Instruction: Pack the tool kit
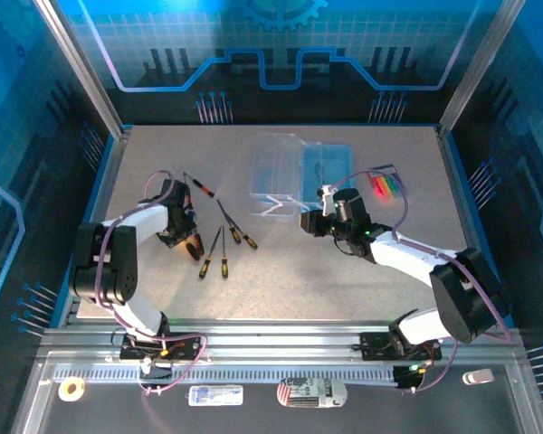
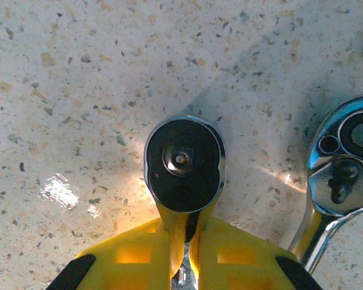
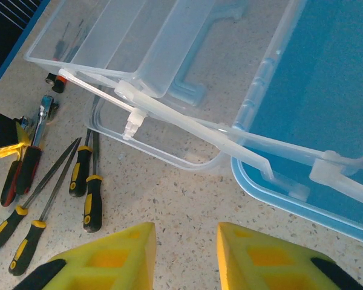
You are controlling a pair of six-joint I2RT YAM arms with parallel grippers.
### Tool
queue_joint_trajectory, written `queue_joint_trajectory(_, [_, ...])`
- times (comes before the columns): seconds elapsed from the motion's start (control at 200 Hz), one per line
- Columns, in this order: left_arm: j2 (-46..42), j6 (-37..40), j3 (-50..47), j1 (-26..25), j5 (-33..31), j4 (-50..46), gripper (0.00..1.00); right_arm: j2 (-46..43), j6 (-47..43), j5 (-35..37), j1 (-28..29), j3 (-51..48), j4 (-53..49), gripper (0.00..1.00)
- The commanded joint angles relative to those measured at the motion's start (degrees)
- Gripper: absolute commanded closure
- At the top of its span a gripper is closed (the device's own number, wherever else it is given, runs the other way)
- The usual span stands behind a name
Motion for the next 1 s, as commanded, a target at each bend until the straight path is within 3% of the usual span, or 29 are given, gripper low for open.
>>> queue_joint_trajectory(0.0, [-0.1,0.4,-0.4,0.6,0.9,3.5,0.90,0.1,0.0,-0.5,0.5,0.4,0.6,0.67])
queue_joint_trajectory(0.51, [-21.7,2.0,-4.8,-0.6,-0.4,-2.0,0.92,-1.1,-0.8,-1.2,0.5,0.3,0.3,0.67])
queue_joint_trajectory(0.795, [-27.0,0.3,-0.1,-11.2,-0.5,-5.3,0.92,-5.2,-4.0,0.1,0.4,3.0,-8.2,0.58])
queue_joint_trajectory(0.996, [-25.9,-1.9,-0.4,-17.2,4.8,3.1,0.92,-7.0,-0.9,-8.0,0.4,3.2,-9.7,0.53])
